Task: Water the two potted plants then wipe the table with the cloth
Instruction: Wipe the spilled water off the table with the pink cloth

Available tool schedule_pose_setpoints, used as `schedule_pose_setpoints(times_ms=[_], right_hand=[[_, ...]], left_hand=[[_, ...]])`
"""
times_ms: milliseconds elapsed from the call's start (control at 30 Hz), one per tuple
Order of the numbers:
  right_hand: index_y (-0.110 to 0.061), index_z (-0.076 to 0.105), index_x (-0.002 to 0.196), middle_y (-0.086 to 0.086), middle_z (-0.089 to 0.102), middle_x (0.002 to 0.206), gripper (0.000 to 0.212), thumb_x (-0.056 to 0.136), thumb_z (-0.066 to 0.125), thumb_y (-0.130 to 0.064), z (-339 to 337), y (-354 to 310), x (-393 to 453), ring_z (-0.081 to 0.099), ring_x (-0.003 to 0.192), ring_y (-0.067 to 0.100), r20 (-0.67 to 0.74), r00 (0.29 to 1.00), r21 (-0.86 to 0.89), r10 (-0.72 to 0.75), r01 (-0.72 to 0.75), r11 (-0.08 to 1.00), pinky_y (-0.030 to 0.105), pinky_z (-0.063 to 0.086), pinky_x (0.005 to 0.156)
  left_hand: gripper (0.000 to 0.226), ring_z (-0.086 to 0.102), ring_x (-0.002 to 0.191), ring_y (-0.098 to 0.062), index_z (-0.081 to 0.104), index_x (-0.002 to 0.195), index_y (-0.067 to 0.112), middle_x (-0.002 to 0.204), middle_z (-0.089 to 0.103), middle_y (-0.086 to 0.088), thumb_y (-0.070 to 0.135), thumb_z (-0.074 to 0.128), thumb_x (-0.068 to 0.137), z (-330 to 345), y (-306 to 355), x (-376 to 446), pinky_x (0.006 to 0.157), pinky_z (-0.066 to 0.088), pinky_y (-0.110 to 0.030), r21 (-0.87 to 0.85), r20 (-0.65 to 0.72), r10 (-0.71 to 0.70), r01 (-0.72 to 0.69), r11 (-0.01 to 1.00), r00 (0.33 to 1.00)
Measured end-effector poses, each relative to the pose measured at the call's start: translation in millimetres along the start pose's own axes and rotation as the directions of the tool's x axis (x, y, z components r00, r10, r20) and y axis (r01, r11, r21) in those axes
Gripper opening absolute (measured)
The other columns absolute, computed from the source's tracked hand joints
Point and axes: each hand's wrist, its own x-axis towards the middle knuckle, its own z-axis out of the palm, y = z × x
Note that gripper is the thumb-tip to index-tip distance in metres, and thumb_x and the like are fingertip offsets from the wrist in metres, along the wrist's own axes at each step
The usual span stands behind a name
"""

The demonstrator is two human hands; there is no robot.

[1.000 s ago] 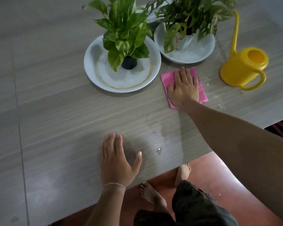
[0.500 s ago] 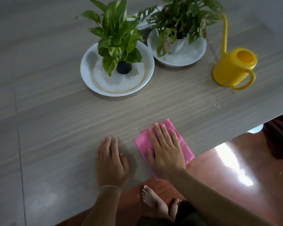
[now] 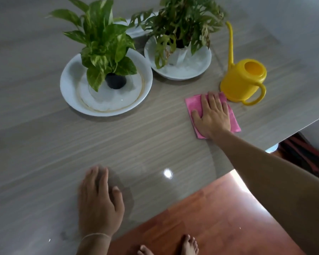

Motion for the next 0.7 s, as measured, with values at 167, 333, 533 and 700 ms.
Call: schedule_pose_setpoints(times_ms=[167, 333, 533, 700], right_hand=[[-0.013, 0.011, 0.163, 0.012, 0.007, 0.171, 0.077, 0.1, 0.02, -0.058, -1, -2, 13, 0.0, 0.159, 0.026, 0.002, 1.0, -0.01, 0.016, -0.016, 1.0, 0.047, -0.001, 0.128], [-0.013, 0.02, 0.162, 0.014, 0.013, 0.17, 0.077, 0.099, 0.025, -0.058, 8, -44, -73, 0.005, 0.158, 0.029, -0.015, 0.994, 0.04, -0.106, 0.107, 0.993, 0.049, 0.002, 0.128], [-0.007, 0.038, 0.155, 0.016, 0.027, 0.166, 0.077, 0.094, 0.048, -0.052, 42, -117, -189, 0.018, 0.156, 0.031, -0.09, 0.974, 0.112, -0.208, 0.217, 0.97, 0.053, 0.013, 0.126], [-0.016, 0.038, 0.156, 0.009, 0.029, 0.167, 0.076, 0.093, 0.044, -0.058, 36, -83, -173, 0.02, 0.156, 0.026, -0.086, 0.968, 0.102, -0.237, 0.245, 0.964, 0.05, 0.013, 0.127]], left_hand=[[0.061, 0.043, 0.139, -0.047, 0.054, 0.139, -0.007, 0.148, 0.048, -0.029, 0.03, 0.041, 0.092, -1, 2, 2, 0.111, 0.035, -0.063, 0.017, -0.003, 0.014, -0.014, 1.0, 1.0], [0.063, 0.043, 0.139, -0.048, 0.053, 0.14, -0.007, 0.148, 0.048, -0.03, 0.031, 0.041, 0.091, -1, 3, 2, 0.111, 0.036, -0.064, 0.018, 0.009, 0.01, -0.011, 1.0, 1.0], [0.067, 0.043, 0.137, -0.05, 0.055, 0.137, -0.009, 0.146, 0.048, -0.033, 0.034, 0.04, 0.088, 1, 0, 4, 0.11, 0.036, -0.064, -0.009, 0.027, -0.003, 0.003, 1.0, 1.0], [0.065, 0.04, 0.139, -0.049, 0.055, 0.137, -0.008, 0.147, 0.046, -0.033, 0.032, 0.041, 0.087, -2, 5, 4, 0.113, 0.033, -0.062, -0.016, 0.044, -0.032, 0.033, 0.999, 0.999]])
